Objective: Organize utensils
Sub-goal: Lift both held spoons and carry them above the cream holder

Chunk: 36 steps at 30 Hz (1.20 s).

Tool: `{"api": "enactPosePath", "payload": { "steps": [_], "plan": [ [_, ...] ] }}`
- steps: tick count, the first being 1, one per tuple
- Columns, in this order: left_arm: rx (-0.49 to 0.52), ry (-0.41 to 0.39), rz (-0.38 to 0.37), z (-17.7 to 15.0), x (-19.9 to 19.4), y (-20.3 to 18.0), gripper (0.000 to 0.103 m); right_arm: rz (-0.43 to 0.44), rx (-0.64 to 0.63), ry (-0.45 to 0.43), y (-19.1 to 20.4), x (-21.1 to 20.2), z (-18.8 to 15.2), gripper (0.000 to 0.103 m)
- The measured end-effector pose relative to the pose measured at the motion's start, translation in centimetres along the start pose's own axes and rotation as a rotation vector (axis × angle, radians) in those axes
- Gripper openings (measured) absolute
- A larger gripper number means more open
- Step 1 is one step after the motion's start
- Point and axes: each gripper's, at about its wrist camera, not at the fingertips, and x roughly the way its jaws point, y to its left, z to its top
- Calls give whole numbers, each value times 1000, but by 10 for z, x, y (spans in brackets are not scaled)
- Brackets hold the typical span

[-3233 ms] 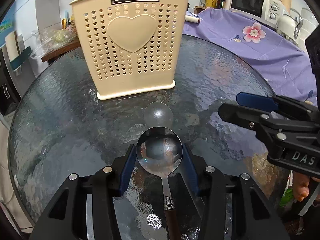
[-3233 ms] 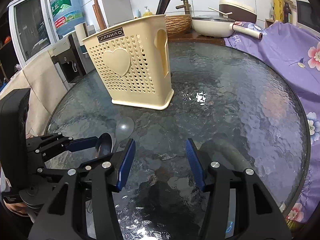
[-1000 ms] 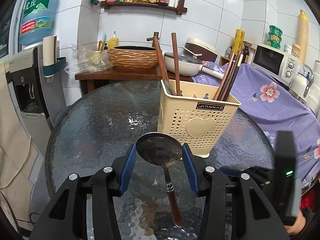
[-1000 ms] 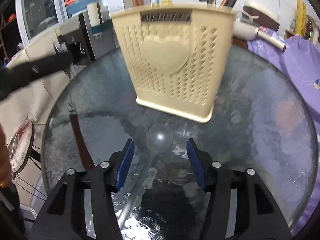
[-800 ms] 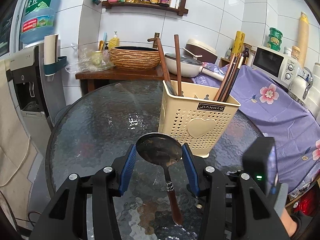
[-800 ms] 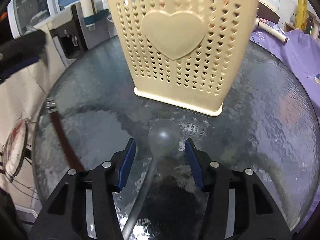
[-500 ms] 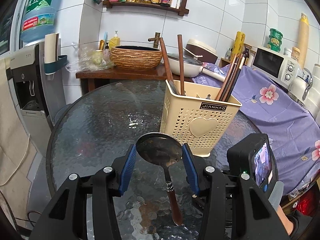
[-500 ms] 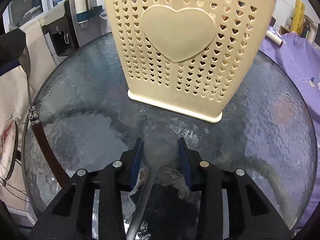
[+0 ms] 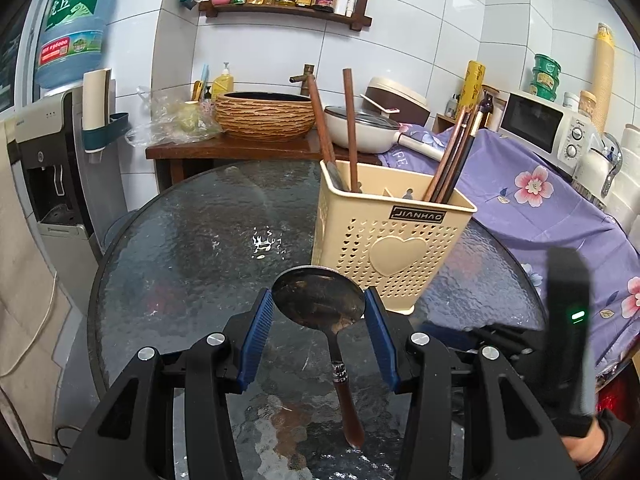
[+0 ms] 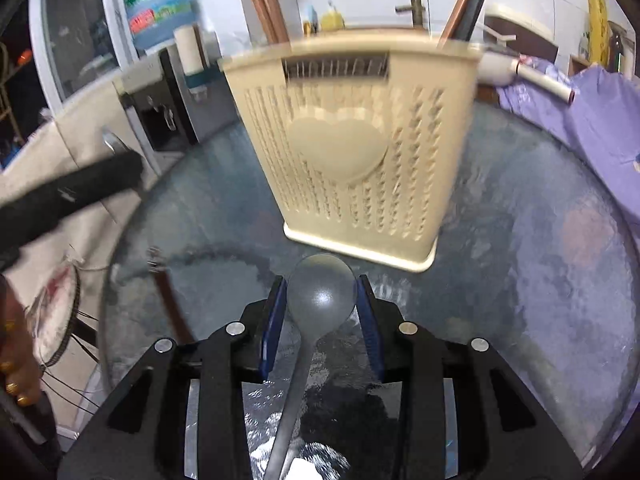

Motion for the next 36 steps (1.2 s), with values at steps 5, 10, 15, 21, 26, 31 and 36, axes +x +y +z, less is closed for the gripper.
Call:
{"api": "enactPosePath", "payload": {
  "steps": [5, 10, 15, 21, 26, 31, 36],
  "plan": [
    [11, -9, -4, 2, -3, -7, 46, 33, -7, -68, -7, -35, 4, 36],
    [23, -13, -9, 3, -4, -16, 46, 36, -22, -100, -14, -63, 3, 36],
    [26, -19, -20, 6, -7, -21, 46, 51, -11, -114, -17, -74, 4, 36],
    [37, -30, -25, 13, -12, -25, 45, 57, -16, -143, -18, -89, 10, 36],
    [39, -41, -35, 22, -16, -27, 45, 53, -25, -188, -17, -105, 21, 36],
    [41, -88, -39, 43, -28, -30, 45, 30, -39, -269, -17, -124, 45, 36],
    [48, -170, -20, 78, -41, -37, 46, -2, -38, -354, -17, -142, 82, 36]
  ]
}}
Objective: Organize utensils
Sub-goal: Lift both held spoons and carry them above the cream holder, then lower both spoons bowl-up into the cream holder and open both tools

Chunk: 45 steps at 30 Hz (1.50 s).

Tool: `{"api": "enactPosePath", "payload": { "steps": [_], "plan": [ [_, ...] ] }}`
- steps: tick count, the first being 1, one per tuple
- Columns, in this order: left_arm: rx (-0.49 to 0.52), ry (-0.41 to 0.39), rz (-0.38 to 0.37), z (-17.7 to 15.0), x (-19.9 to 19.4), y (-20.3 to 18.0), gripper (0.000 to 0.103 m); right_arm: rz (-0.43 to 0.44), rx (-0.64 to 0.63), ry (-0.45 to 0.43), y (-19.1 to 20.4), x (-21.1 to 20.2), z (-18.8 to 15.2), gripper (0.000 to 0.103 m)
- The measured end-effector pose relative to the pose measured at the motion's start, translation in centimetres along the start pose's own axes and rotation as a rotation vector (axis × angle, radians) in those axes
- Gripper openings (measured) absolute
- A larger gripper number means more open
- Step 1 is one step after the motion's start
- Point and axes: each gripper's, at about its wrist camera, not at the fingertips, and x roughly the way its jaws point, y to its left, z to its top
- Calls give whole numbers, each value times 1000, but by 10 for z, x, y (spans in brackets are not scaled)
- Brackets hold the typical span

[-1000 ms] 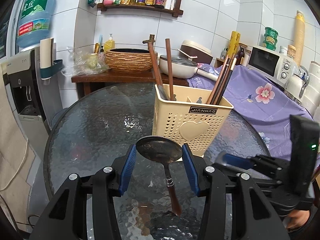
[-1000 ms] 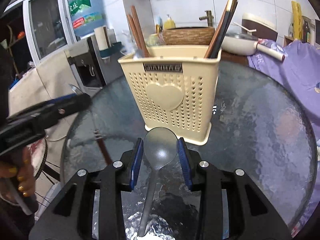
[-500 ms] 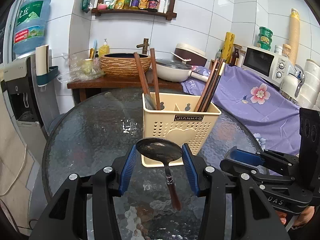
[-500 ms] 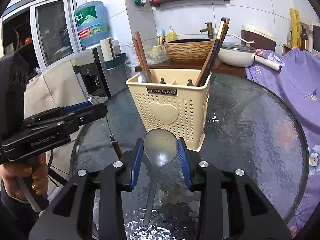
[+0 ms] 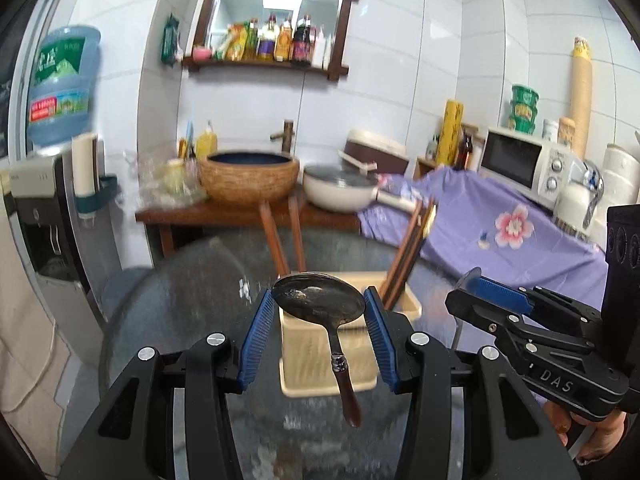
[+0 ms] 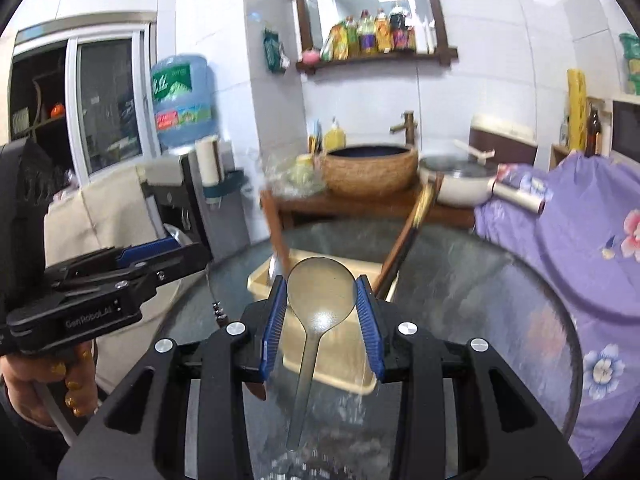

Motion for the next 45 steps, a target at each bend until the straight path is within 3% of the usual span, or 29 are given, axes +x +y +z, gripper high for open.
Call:
{"api": "enactPosePath", "payload": {
  "steps": [8, 14, 27, 35, 45],
  "plan": [
    [-34, -129, 47, 62, -1, -3, 46, -84, -31, -136, 1, 3, 64, 36],
    [-48, -178, 100, 73, 17, -3, 46, -176, -36, -213, -4, 25, 81, 36],
    [21, -145, 131, 29, 52, -7, 46, -252, -69, -205, -3, 65, 30, 36],
    [50, -99, 127, 2, 63, -4, 46, -239, -80, -151, -7, 78, -7, 36],
    [64, -34, 106, -16, 74, 3, 46, -228, -98, -99, -10, 84, -30, 36]
  ]
}}
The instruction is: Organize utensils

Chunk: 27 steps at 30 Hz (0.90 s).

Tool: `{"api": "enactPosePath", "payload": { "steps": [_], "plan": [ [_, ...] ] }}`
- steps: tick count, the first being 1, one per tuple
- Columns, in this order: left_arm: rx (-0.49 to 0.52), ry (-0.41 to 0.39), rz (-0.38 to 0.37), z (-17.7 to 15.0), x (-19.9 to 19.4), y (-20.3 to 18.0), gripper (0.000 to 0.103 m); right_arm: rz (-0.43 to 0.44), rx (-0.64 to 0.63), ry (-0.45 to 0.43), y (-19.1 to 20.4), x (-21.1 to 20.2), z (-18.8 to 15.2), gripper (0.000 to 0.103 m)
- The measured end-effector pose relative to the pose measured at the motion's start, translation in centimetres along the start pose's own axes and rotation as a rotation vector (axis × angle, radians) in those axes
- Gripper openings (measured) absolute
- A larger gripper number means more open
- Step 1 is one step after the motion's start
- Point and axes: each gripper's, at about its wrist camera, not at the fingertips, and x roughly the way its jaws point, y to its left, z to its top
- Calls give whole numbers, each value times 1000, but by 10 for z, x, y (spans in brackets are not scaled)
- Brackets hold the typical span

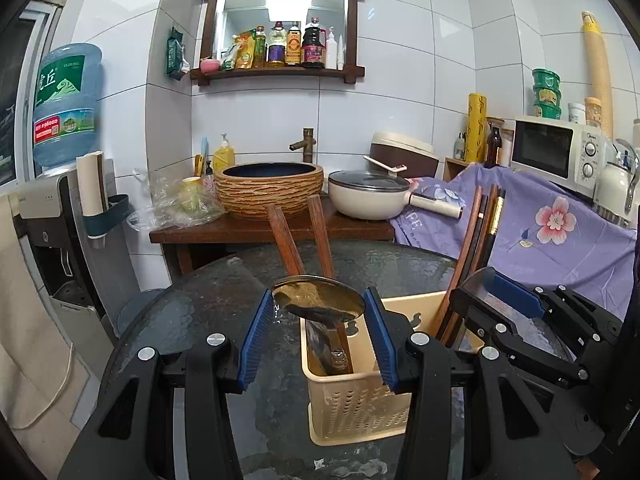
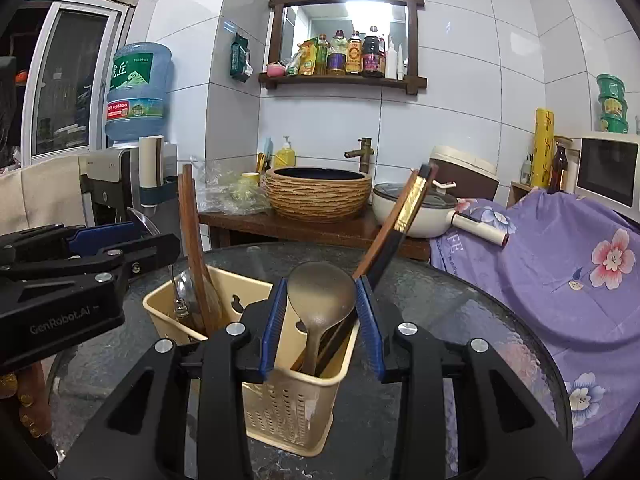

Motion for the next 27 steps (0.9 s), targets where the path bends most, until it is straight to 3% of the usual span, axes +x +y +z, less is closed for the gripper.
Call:
{"api": "enactPosePath", "payload": {
  "steps": [6, 10, 14, 16, 18, 27],
  "plan": [
    [-1, 6, -7, -2, -1, 0, 46, 15, -25, 17, 3, 0, -8, 38],
    [3, -7, -10, 1, -10, 4, 47, 18, -12, 3, -1, -6, -7, 48],
    [24, -59, 5, 2, -29, 7, 62, 26, 1, -10, -6, -17, -7, 48],
    [30, -73, 13, 0, -37, 7, 65, 32, 13, -18, -8, -25, -7, 60],
    [28, -76, 14, -2, -43, 8, 75, 36, 26, -34, -9, -34, -8, 61],
    [25, -75, 22, -27, -66, 7, 91, 47, -3, -43, -6, -79, -20, 75]
  ]
}}
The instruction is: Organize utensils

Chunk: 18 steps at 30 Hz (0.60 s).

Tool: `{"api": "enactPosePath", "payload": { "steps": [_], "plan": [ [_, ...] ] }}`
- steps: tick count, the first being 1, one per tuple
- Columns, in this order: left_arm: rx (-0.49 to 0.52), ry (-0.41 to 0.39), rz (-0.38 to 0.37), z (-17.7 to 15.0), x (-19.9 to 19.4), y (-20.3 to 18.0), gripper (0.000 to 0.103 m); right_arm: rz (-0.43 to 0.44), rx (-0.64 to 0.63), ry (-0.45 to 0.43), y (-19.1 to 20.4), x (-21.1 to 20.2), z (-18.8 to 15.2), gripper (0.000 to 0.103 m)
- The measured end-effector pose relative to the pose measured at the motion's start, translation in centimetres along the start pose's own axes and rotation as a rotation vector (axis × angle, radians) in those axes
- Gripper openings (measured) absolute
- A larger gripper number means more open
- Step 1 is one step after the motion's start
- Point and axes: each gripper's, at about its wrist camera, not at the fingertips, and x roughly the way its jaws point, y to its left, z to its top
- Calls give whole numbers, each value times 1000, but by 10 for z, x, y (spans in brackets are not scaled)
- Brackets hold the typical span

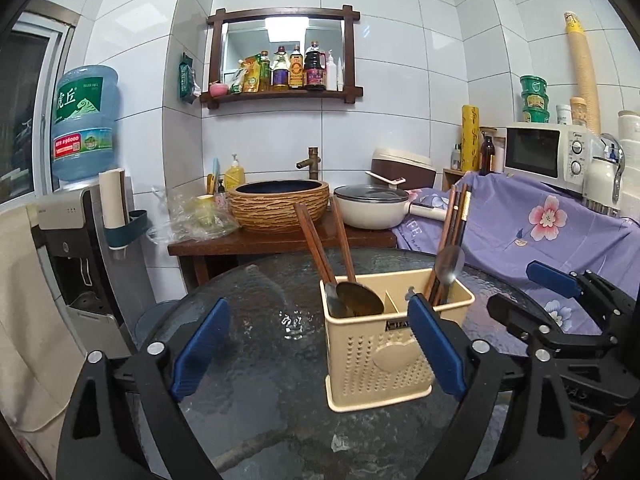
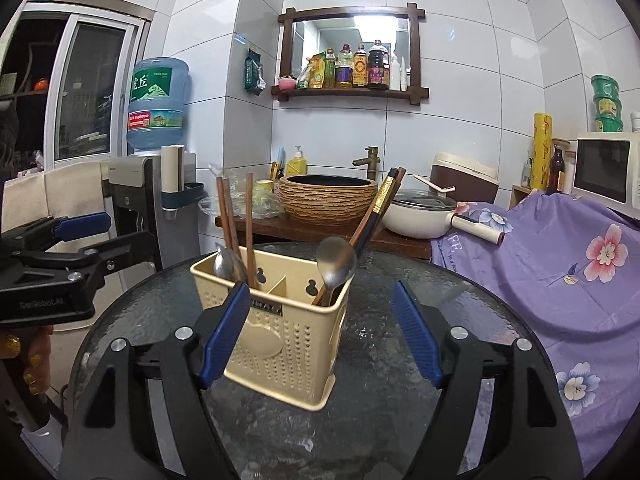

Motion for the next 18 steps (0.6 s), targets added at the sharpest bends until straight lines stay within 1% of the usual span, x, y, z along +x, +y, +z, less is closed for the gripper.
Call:
{"api": "enactPosePath", "payload": {
  "steps": [1, 2, 5, 8, 14, 18],
  "plan": [
    [-6, 1, -3, -4, -3, 0, 92, -1, 1, -2, 0, -6, -2, 78],
    [-12, 3, -5, -7, -5, -1, 94, 0, 1, -5, 1, -12, -5, 84],
    [-23, 5, 0, -19, -16, -1, 96, -3, -8, -6, 5, -27, -15, 85],
    [-15, 14, 5, -32, -25, -2, 96, -7, -23, 2, 11, -44, -28, 90],
    [-19, 27, -1, -53, -48, -5, 96, 14, 8, 6, 19, -76, -48, 94],
    [8, 21, 20, -68, -69, -9, 96, 19, 4, -7, 26, -101, -58, 97]
  ]
}}
